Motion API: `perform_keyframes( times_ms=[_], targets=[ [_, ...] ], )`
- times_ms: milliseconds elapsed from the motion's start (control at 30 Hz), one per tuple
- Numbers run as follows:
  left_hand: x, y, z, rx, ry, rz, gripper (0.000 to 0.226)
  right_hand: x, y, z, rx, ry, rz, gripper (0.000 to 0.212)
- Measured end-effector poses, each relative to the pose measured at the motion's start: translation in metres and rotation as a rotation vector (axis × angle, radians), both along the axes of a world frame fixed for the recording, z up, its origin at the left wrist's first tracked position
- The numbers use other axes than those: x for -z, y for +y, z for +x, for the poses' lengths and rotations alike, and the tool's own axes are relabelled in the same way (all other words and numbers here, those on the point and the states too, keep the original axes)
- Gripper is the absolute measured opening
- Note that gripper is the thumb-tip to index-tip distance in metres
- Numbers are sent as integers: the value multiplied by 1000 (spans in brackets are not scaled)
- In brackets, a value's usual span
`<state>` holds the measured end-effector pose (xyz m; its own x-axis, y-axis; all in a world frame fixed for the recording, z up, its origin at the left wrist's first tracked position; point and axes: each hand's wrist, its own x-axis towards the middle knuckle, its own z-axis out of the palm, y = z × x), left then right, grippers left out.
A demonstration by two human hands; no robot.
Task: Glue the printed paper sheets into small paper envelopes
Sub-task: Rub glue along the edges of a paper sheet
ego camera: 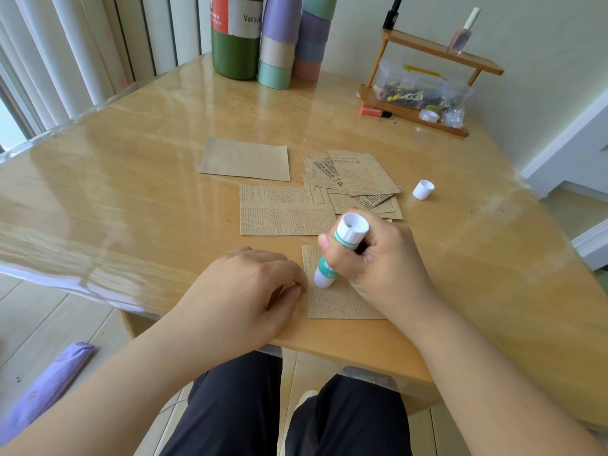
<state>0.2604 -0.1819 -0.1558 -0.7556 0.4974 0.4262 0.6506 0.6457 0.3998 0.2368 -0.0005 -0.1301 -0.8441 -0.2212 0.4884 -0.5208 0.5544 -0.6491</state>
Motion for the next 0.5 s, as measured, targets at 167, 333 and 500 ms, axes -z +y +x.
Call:
perform_keyframes(
  times_ms=[167, 333, 500],
  targets=[
    [-1, 1, 0, -3, -15, -9, 24, 0, 1, -4, 1, -2, 12, 33],
    [-1, 1, 1, -10, -50, 5, 25, -1, 7, 10, -21, 18, 31, 38],
    [-2, 2, 2, -21, -43, 12, 26, -1, 16, 31, -58, -19, 14, 37]
  ],
)
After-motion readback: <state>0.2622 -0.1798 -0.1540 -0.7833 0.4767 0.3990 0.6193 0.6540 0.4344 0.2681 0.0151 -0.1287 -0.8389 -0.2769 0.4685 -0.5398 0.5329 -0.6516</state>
